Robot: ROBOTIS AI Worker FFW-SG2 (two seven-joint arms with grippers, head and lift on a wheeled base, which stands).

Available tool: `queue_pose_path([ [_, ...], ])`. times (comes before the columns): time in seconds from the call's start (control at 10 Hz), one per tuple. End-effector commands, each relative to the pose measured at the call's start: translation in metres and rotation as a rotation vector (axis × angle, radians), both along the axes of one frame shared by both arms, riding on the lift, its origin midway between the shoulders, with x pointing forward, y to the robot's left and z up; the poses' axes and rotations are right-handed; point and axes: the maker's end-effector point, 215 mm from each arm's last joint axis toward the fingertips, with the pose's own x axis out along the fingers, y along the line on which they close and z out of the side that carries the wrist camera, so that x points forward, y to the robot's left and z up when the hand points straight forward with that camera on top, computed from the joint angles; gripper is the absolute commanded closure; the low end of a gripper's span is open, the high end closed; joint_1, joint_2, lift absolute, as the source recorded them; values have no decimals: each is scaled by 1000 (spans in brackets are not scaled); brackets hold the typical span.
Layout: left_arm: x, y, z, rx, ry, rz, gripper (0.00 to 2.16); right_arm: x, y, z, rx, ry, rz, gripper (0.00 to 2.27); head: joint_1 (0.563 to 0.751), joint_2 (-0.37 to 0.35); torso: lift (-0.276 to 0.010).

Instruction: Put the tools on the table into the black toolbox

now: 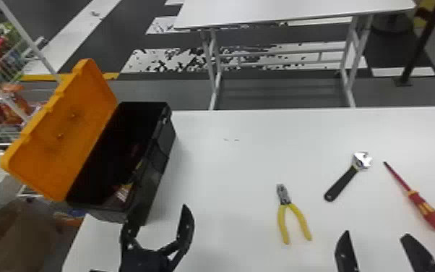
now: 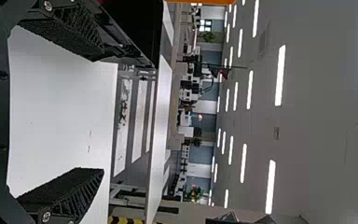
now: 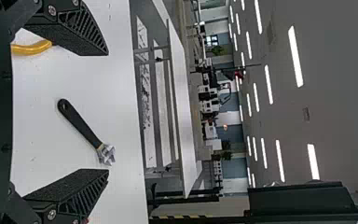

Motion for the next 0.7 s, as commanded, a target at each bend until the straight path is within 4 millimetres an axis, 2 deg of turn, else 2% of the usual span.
queue_pose_path([
  [0.0, -1, 0, -1, 2, 3, -2, 93, 4, 14, -5, -10, 22, 30, 117, 695, 235, -75],
  [0.4, -5, -1, -2, 4, 8, -12, 93, 22, 48, -38, -48, 148, 105, 117, 695, 293, -75],
  [0.6, -5, -2, -1, 4, 5, -17, 93, 28, 59, -54, -62, 208, 128, 117, 695, 311, -75],
])
